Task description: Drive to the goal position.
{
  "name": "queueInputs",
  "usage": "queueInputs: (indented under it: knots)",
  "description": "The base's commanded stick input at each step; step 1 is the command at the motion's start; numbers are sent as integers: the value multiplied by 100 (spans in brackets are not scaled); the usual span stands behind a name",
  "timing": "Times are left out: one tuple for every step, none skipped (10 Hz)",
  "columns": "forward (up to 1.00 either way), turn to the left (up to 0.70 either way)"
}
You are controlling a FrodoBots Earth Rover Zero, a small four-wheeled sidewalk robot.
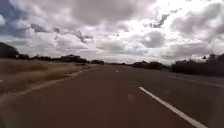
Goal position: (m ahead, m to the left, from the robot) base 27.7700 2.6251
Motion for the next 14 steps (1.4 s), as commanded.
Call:
queueInputs:
  knots:
    - [85,0]
    - [85,0]
    - [85,0]
    - [85,0]
    - [85,0]
    - [85,0]
    - [85,0]
    - [85,0]
    - [85,0]
    - [85,0]
    - [85,0]
    - [85,0]
    - [85,0]
    - [85,0]
